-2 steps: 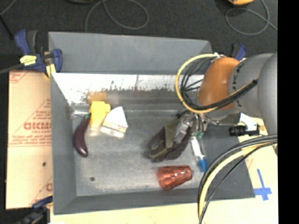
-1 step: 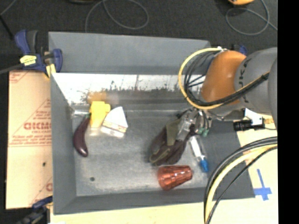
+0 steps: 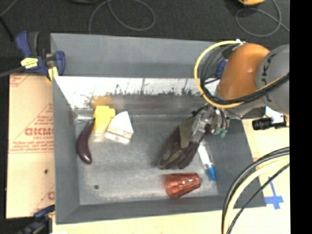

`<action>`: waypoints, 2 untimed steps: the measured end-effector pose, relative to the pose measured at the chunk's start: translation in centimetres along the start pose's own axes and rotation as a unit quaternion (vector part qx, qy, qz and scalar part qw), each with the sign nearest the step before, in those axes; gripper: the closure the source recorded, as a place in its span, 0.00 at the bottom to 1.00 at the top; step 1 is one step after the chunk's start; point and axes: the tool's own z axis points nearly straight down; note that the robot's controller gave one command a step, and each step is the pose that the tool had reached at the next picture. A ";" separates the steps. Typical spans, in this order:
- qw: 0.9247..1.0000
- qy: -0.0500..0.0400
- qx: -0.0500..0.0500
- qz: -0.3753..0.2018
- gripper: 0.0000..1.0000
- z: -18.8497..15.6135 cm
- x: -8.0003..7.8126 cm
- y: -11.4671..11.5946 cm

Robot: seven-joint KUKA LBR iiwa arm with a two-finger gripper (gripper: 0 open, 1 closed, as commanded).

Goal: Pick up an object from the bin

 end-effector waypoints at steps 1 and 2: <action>1.000 0.000 0.000 -0.003 1.00 -1.1 0.0 -0.1; 0.999 -0.002 0.001 -0.044 1.00 -3.7 1.3 2.5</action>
Offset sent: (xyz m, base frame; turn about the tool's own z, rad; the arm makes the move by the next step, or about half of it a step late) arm -0.0059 0.0510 0.0521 -0.1371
